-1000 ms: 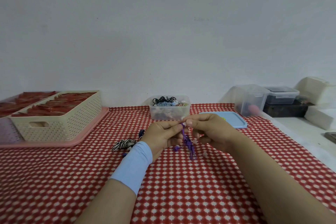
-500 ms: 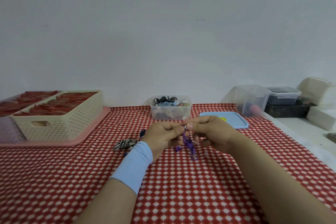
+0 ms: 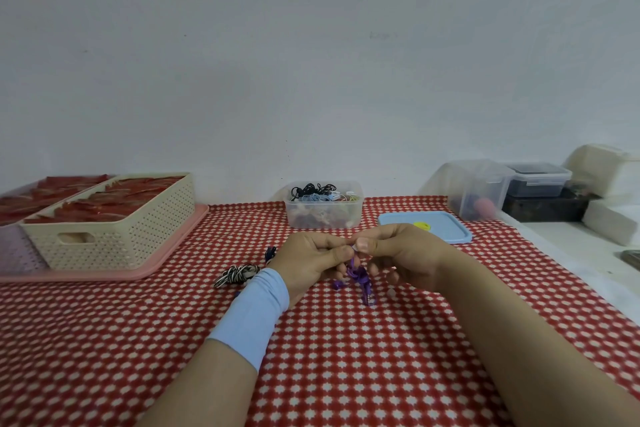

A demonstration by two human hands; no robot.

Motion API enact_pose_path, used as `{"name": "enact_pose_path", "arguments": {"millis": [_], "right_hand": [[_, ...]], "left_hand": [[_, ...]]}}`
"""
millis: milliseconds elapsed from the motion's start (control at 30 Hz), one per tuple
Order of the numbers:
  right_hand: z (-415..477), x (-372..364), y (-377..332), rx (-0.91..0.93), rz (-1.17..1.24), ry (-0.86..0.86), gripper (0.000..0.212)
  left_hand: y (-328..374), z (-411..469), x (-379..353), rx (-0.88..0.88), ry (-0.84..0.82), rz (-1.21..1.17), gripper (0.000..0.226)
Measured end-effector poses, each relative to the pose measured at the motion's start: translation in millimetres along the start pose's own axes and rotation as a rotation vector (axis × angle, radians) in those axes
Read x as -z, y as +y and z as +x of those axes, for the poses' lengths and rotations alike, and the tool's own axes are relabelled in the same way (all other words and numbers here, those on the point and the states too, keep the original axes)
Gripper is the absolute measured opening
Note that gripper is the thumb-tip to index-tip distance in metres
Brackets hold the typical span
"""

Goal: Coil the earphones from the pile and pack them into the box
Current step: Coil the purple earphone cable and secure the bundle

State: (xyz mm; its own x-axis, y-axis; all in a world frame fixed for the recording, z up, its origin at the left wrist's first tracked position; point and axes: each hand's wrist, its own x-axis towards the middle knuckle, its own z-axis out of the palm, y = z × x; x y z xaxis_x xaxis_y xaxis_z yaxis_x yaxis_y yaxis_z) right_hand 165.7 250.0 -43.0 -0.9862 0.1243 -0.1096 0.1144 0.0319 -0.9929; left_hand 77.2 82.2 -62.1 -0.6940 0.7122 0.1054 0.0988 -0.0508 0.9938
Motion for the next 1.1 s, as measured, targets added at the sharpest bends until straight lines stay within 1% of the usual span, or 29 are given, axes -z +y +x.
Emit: {"name": "enact_pose_path", "arguments": {"millis": [133,233,467,633,700,833,933,1100], "right_hand": [[2.5,-7.0,0.2,0.093,0.079,0.076,0.017],[-0.8,-8.3,-2.5,0.13,0.033,0.139,0.012],[-6.6,-6.0,-4.1,0.163,-0.137,0.134,0.017],[-5.1,-7.9,-3.3,0.173,-0.141,0.161,0.014],[-6.6,-8.4,-3.4,0.181,-0.156,0.153,0.014],[-6.8,-8.4,-3.8,0.261,-0.221,0.179,0.012],[-5.7,-8.1,-3.6,0.309,-0.279,0.195,0.012],[-6.3,-6.5,-4.3,0.316,-0.29,0.158,0.018]], "left_hand": [[-0.6,2.8,-0.9,0.004,0.059,-0.072,0.014],[0.1,4.5,-0.9,-0.011,0.116,-0.031,0.014],[1.2,2.4,3.2,-0.023,0.153,0.088,0.011],[1.0,1.6,5.3,-0.057,0.165,0.186,0.014],[1.2,1.2,4.7,-0.068,0.175,0.191,0.013],[0.6,1.7,0.9,-0.023,0.159,0.089,0.007],[0.0,2.3,-2.0,0.027,0.15,-0.043,0.017],[0.2,3.5,-3.5,0.091,0.152,-0.154,0.019]]}}
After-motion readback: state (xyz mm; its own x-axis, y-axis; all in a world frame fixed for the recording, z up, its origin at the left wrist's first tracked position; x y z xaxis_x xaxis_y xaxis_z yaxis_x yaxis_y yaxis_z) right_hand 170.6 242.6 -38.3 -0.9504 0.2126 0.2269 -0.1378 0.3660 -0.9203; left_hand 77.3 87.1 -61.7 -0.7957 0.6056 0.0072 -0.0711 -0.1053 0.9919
